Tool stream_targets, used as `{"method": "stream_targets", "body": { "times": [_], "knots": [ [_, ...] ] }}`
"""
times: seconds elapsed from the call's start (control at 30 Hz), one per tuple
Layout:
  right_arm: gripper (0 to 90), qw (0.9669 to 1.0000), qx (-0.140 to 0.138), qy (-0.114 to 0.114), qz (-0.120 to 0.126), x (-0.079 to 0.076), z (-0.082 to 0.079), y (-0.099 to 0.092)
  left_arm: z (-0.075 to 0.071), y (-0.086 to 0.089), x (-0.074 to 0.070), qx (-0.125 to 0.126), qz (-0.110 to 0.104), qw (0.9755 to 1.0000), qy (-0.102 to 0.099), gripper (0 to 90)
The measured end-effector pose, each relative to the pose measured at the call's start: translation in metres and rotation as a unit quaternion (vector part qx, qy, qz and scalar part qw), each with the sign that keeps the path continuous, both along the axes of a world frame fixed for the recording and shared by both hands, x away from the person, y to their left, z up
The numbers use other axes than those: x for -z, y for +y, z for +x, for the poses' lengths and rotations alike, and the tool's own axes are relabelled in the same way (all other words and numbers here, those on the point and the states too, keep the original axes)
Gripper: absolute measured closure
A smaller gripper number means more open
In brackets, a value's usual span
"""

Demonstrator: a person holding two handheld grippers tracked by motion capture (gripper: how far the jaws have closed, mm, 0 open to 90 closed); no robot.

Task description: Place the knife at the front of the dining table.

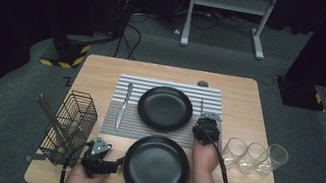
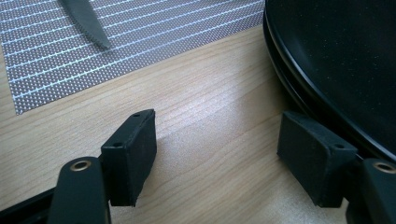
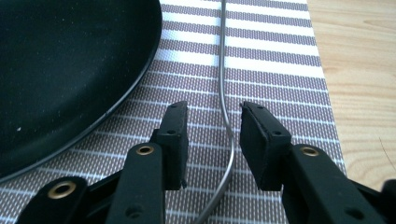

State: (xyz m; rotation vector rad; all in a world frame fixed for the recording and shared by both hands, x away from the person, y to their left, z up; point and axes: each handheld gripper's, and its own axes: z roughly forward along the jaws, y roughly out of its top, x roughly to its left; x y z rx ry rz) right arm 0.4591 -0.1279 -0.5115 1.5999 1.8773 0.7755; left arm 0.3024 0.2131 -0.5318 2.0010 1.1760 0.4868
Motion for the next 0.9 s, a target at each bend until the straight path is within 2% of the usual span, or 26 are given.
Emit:
{"method": "stream_targets", "body": {
  "times": [0.4,0.77,0.9],
  "knots": [
    [53.6,1.0000,0.005,0.002,0.007,0.007,-0.016,-0.001,0.000,-0.001,0.000,0.001,0.002,1.0000,-0.002,28.9],
    [52.7,0.9997,-0.010,0.011,0.018,0.012,-0.020,0.002,0.001,-0.001,0.000,0.003,0.004,1.0000,-0.003,28.9],
    [53.4,0.9994,-0.013,0.012,0.030,0.011,-0.020,0.002,0.001,-0.001,0.000,0.003,0.003,1.0000,-0.002,28.9]
  ]
}}
